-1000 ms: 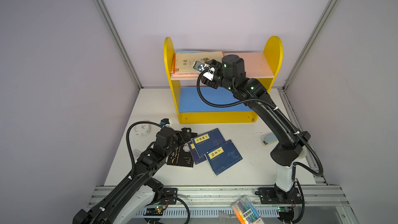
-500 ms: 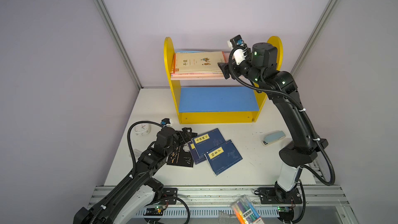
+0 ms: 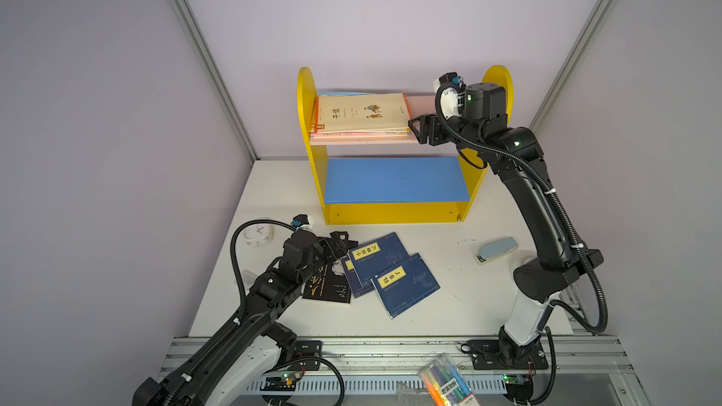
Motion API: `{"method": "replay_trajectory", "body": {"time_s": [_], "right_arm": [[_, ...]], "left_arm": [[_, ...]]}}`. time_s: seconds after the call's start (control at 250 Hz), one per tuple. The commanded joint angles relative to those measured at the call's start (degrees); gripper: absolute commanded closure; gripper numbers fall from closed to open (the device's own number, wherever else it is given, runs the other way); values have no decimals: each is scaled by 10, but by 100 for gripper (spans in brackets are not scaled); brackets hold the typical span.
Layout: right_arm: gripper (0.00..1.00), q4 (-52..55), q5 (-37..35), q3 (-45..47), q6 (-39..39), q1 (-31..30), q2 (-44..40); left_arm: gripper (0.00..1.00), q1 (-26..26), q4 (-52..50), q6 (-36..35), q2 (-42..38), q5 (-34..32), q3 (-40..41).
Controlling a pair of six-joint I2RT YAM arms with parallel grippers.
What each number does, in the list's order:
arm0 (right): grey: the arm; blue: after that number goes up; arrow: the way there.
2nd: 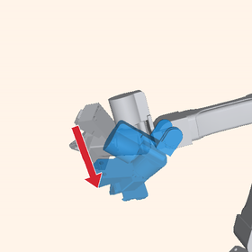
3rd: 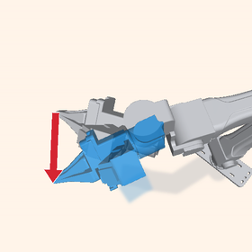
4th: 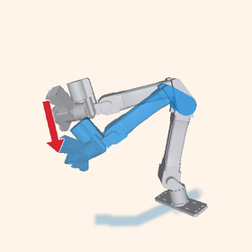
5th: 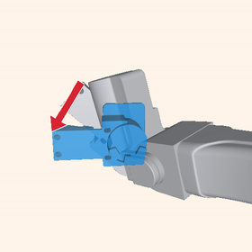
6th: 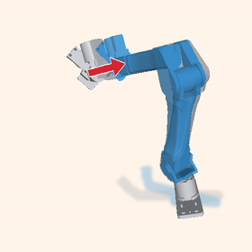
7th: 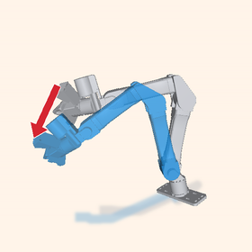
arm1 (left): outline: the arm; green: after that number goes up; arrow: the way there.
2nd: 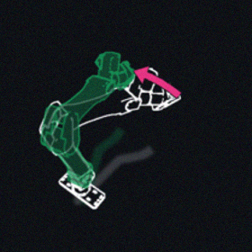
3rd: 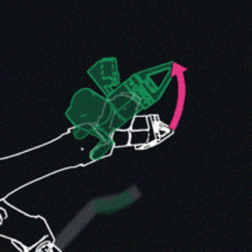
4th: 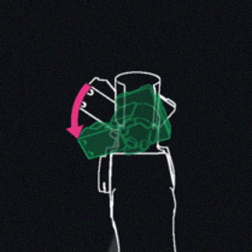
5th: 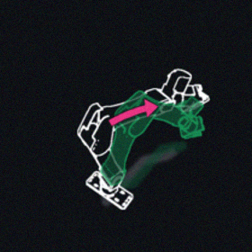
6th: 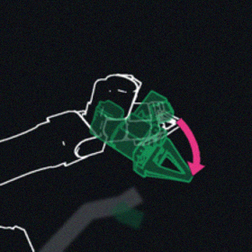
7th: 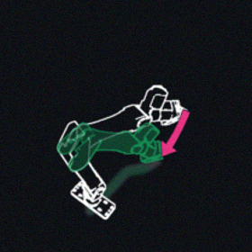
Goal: Stacking books/files
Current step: Move the book to the bookshelf.
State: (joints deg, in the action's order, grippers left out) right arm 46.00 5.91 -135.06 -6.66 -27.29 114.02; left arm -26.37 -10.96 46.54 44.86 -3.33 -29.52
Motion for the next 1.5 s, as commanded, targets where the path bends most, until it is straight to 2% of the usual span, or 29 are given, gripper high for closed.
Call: {"method": "replay_trajectory", "body": {"time_s": [0.0, 0.152, 0.747, 1.494], "right_arm": [[18, -19, 39, 10, -17, 0, -2], [19, -26, 81, 13, -19, -1, 5], [20, -31, 137, 26, -14, -2, 7], [18, 13, 87, -3, 45, -38, 19]], "left_arm": [[3, 0, 9, 2, -1, -1, 1], [3, 0, 8, 4, -5, -2, 5], [3, 1, 14, 9, -5, 0, 14], [2, 0, 26, 16, -1, 7, 23]]}}
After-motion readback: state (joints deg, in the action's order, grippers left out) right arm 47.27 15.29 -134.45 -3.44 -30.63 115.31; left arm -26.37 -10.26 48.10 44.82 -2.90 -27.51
